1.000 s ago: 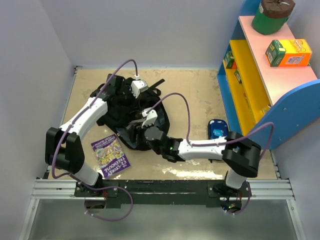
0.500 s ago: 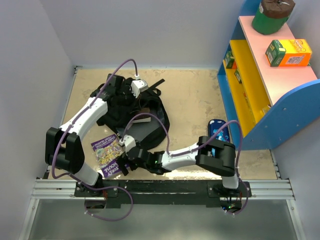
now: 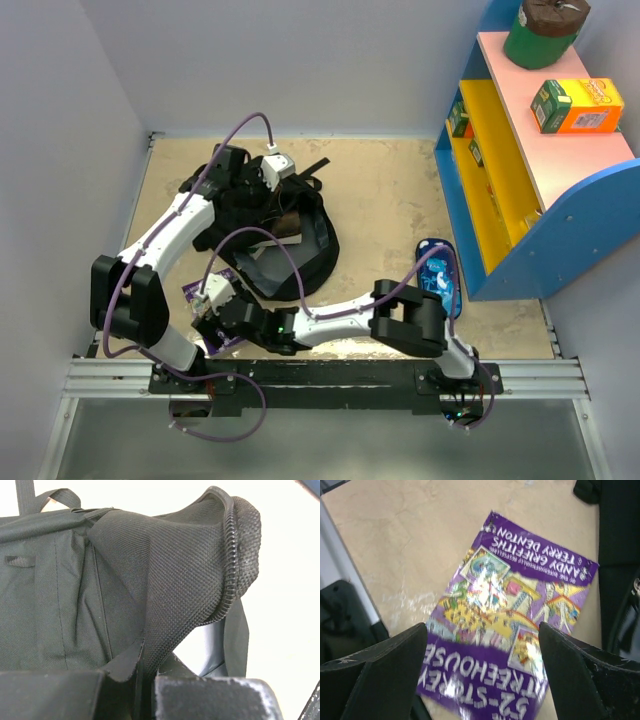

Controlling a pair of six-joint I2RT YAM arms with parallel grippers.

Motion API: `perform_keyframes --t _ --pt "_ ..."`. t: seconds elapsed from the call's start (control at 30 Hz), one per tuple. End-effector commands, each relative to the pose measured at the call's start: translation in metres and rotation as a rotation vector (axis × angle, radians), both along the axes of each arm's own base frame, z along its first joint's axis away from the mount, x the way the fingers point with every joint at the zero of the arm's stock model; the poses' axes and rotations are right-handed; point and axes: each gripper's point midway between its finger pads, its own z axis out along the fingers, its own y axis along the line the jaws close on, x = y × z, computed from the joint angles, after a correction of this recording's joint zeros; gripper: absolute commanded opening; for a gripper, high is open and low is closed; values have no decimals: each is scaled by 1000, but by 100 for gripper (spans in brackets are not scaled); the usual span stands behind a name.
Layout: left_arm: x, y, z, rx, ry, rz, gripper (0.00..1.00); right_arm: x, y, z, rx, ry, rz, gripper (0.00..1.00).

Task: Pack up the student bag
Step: Adjust the book at the center of the board.

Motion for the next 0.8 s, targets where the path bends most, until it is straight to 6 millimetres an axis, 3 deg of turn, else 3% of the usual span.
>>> perform_keyframes --t 0.0,0.03,0.07,0.1,0.2,0.33,0.47,0.5,0.57,0.6,0.67,0.7,0.77 --pt "13 -11 45 -88 -110 -12 0 14 20 -18 -61 -61 -14 94" --pt "12 -11 45 -88 -108 -16 0 14 33 -9 -42 -62 -8 95" --pt "11 -11 45 -83 -101 -18 0 13 32 -38 -115 -48 0 95" --pt "10 -10 44 -80 -99 -18 0 13 41 -34 -103 -45 9 95" --pt "9 -7 41 -63 -96 -18 0 6 48 -52 -126 -14 48 95" --pt "10 -5 34 -47 -93 -14 0 8 33 -79 -211 24 15 93" --pt "11 -6 32 -49 -85 -9 0 20 -13 -98 -281 92 -72 84" --pt "12 -6 32 -51 -84 -9 0 22 -36 -104 -307 111 -89 82" --pt "14 -6 33 -54 -82 -4 0 21 -58 -111 -322 144 -119 78" --pt "14 -7 32 -57 -75 -5 0 17 -81 -125 -365 163 -133 77" --pt "15 -8 32 -59 -72 -5 0 10 -92 -116 -329 204 -133 74" --pt "15 -9 31 -61 -70 -6 0 3 -113 -128 -363 224 -139 73" --pt "15 -9 30 -60 -65 -3 0 1 -127 -123 -359 246 -168 71"
